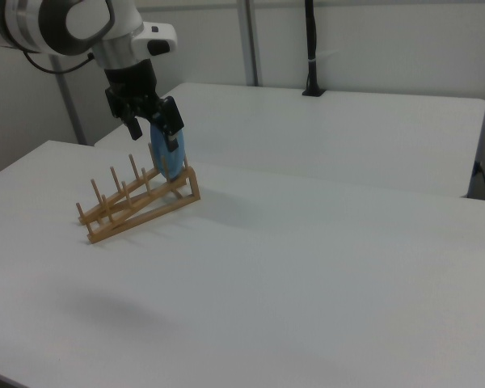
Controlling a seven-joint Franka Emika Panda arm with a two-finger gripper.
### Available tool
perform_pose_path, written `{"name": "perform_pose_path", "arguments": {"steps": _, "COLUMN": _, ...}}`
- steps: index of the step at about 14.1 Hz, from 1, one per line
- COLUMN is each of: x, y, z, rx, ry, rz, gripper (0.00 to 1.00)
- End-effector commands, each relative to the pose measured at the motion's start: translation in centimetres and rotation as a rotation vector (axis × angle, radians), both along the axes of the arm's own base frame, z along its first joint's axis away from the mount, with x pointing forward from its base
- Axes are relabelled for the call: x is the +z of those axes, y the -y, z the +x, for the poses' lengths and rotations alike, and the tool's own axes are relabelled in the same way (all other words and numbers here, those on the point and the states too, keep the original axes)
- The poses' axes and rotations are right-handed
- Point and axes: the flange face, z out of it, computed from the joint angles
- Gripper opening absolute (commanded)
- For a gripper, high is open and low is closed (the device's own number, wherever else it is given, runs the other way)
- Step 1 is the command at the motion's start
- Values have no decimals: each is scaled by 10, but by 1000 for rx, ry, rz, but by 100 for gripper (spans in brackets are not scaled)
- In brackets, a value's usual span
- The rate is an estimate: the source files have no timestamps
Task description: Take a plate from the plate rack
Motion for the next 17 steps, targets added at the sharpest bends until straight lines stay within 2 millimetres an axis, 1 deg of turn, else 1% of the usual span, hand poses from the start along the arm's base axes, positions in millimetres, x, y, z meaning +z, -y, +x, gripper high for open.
{"name": "perform_pose_path", "arguments": {"steps": 1, "x": -2, "y": -6, "z": -5, "rx": 24, "ry": -24, "rz": 6, "gripper": 100}}
{"name": "perform_pose_path", "arguments": {"steps": 2, "x": -2, "y": -10, "z": -5, "rx": 30, "ry": -24, "rz": 6, "gripper": 100}}
{"name": "perform_pose_path", "arguments": {"steps": 5, "x": -2, "y": -9, "z": -5, "rx": 27, "ry": -24, "rz": 7, "gripper": 100}}
{"name": "perform_pose_path", "arguments": {"steps": 9, "x": -13, "y": -12, "z": 3, "rx": 37, "ry": -34, "rz": 6, "gripper": 100}}
{"name": "perform_pose_path", "arguments": {"steps": 13, "x": -17, "y": -12, "z": 5, "rx": 58, "ry": -39, "rz": 3, "gripper": 100}}
{"name": "perform_pose_path", "arguments": {"steps": 15, "x": -22, "y": -11, "z": 9, "rx": 130, "ry": -47, "rz": -7, "gripper": 100}}
{"name": "perform_pose_path", "arguments": {"steps": 17, "x": -22, "y": -8, "z": 8, "rx": 244, "ry": -49, "rz": -22, "gripper": 100}}
